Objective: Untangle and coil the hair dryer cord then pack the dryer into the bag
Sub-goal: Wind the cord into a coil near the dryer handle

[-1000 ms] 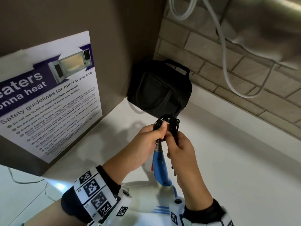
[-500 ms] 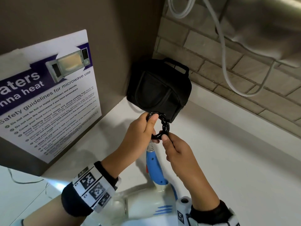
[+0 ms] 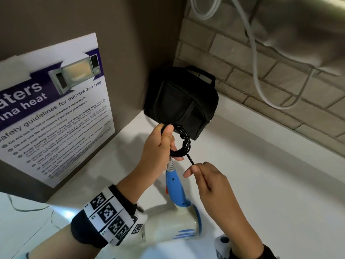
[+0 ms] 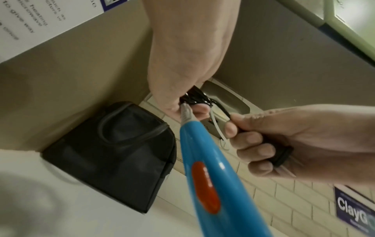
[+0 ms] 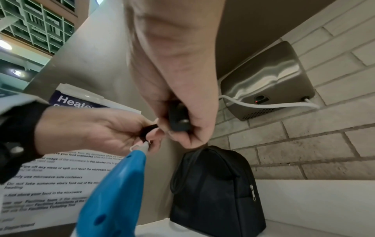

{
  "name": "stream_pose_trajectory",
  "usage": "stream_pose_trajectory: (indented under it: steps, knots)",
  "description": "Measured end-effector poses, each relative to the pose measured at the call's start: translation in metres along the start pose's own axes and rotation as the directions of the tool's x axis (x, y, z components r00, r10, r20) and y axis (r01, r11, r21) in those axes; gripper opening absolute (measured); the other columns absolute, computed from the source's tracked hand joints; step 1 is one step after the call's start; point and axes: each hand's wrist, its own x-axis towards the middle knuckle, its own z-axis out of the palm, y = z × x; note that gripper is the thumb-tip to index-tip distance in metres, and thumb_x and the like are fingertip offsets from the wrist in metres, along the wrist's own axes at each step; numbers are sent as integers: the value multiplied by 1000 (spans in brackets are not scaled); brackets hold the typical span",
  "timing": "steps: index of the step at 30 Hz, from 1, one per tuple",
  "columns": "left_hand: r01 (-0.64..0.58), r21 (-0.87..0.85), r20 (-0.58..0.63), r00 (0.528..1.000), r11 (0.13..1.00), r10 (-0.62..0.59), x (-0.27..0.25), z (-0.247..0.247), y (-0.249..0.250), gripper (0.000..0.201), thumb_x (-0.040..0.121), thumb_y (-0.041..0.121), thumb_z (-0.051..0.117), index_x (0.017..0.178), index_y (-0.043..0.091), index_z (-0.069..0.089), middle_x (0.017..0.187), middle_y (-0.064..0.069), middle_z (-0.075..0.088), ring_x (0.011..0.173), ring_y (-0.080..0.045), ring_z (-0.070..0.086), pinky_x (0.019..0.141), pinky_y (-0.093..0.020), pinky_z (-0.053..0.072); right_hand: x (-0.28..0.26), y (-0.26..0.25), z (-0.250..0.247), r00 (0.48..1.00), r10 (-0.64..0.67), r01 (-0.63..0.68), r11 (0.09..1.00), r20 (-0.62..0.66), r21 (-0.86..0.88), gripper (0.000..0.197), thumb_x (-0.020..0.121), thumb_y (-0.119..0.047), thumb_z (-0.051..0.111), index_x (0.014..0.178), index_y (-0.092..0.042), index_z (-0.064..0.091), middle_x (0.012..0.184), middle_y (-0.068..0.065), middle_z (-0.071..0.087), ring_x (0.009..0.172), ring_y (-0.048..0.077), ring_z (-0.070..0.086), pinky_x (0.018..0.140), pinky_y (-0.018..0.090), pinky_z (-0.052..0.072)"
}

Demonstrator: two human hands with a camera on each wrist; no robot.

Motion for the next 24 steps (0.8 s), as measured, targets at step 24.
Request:
stream_pose_trajectory:
  steps: [24]
  knots:
    - [-42,92,94,995,995,33,-15,15,-21,20,99,32,41,80,31,45,97,0,42,56,-10,62,49,-19,52,22,-16,-11,946,278,-312,658,164,685,36,92,4,50,91,-22,75,72,-4,71,63,2,57,64,15,48]
